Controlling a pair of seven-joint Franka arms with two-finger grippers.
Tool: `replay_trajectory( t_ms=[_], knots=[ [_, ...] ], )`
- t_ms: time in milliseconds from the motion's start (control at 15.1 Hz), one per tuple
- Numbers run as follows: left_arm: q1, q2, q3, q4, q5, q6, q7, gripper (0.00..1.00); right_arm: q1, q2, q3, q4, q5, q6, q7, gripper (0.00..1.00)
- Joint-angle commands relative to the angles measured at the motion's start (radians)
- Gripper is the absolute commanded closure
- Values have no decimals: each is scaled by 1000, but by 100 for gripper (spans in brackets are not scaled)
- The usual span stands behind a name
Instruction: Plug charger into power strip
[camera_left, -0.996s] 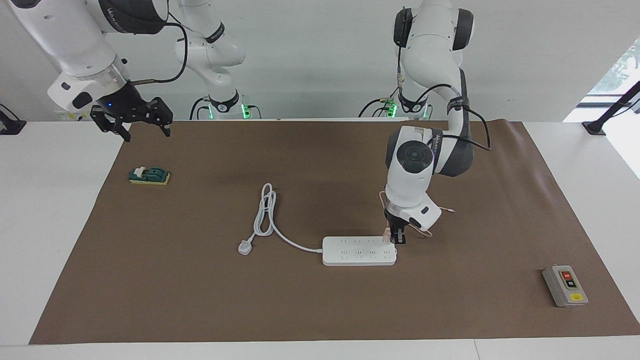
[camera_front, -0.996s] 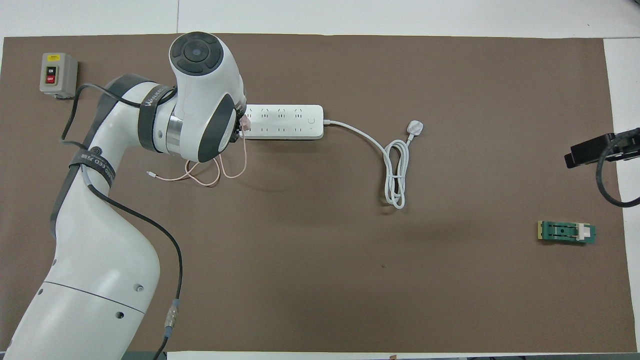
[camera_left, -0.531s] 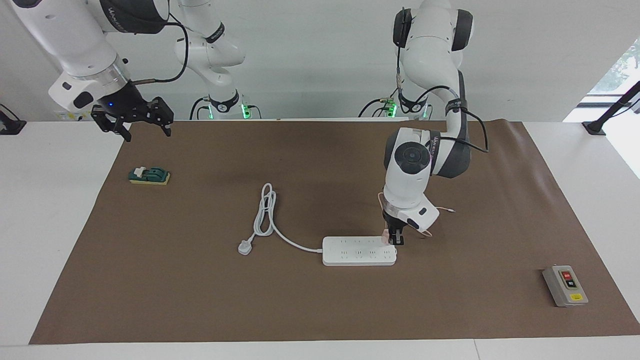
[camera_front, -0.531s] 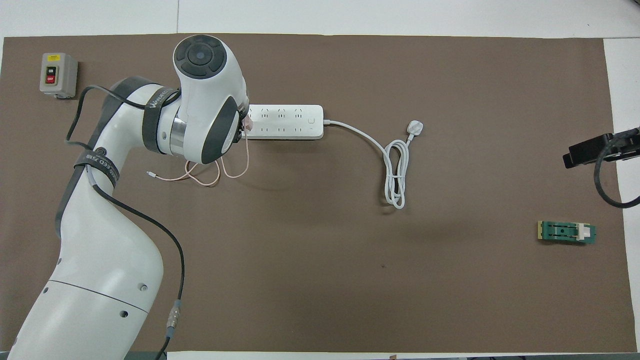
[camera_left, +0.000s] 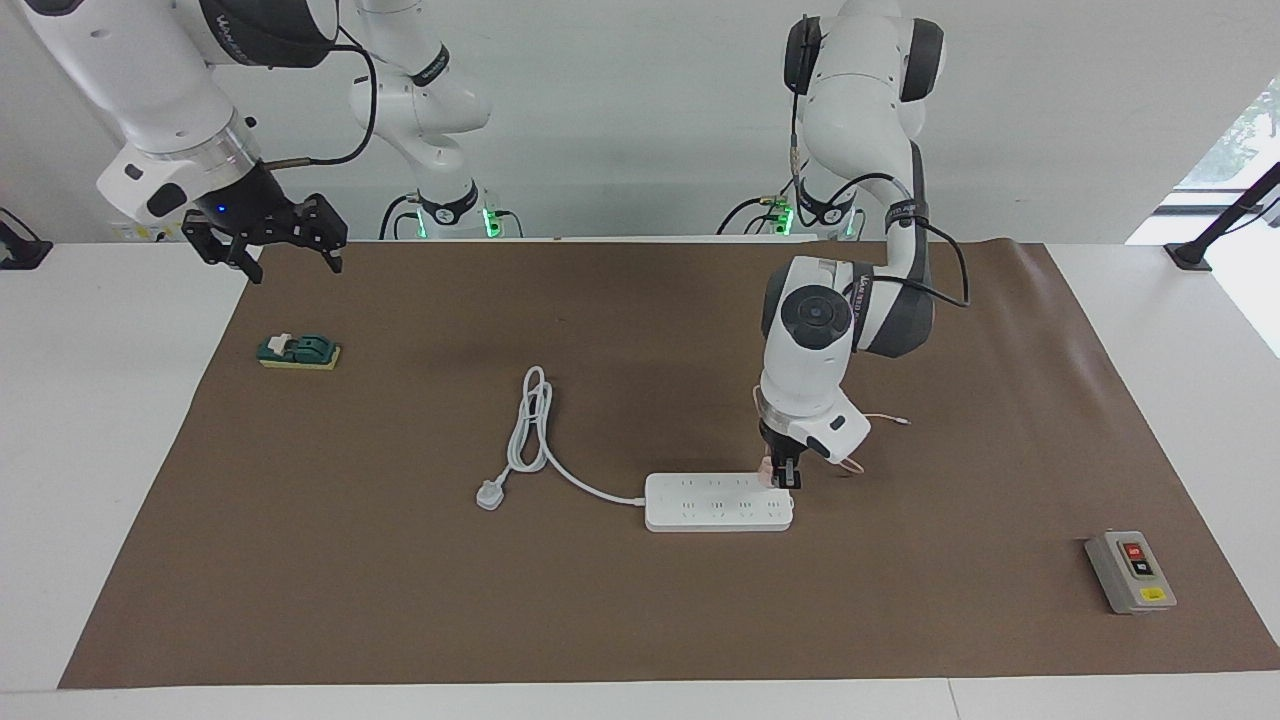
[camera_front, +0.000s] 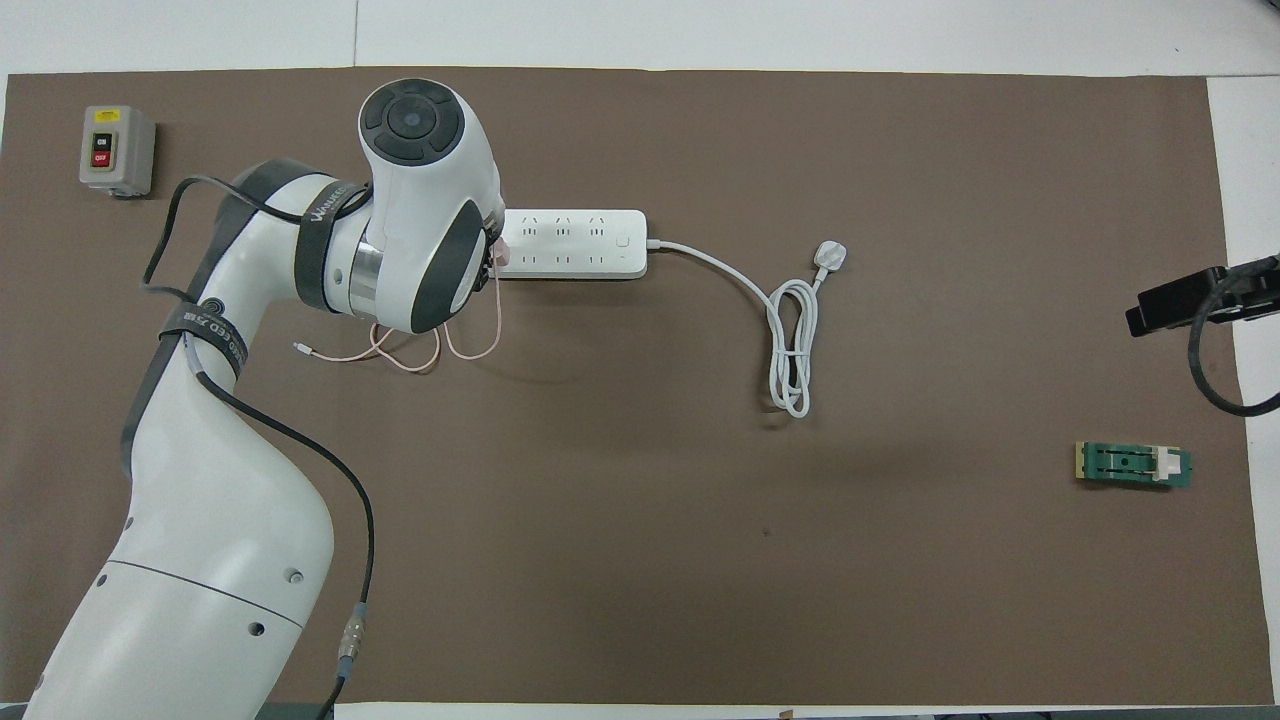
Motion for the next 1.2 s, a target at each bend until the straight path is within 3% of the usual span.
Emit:
replay_trajectory(
  t_ms=[0,1129],
  knots=[
    [-9,-5,13,-21,25,26,-17,100,-5,-27,3,-31,15,8,14,0],
    [-20,-36,13,-131,27,98,-14,100,-5,-27,3,-31,13,8,14,0]
  ],
)
